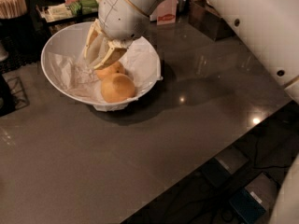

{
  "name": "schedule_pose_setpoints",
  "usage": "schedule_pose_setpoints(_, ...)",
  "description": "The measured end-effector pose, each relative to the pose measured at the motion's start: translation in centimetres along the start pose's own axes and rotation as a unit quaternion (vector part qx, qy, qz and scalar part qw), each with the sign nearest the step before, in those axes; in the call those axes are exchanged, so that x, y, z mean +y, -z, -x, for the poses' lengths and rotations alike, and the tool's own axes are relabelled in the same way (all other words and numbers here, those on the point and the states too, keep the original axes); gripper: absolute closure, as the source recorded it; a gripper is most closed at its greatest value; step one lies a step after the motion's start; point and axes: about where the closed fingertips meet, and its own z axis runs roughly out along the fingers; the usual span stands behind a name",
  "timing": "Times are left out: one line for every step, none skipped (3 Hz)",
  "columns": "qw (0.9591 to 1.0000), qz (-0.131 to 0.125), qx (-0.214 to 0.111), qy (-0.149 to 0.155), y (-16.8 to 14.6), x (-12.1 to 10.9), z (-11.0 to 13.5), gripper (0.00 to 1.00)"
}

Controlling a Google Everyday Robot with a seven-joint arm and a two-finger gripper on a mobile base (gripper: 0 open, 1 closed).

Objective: Pick orange from white bowl

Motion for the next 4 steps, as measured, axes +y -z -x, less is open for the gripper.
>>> schedule_pose_setpoints(1.0, -0.002, 0.0, 0.001, 0.14, -0.02, 0.12, 0.83)
schedule_pose_setpoints(1.0, -0.002, 0.0, 0.001, 0.14, -0.02, 0.12, 0.85)
schedule_pose_setpoints(1.0, -0.002, 0.0, 0.001, 0.14, -0.02, 0.13, 0.7)
schedule_pose_setpoints(1.0, -0.002, 0.0, 0.0, 0.15, -0.01, 0.12, 0.46)
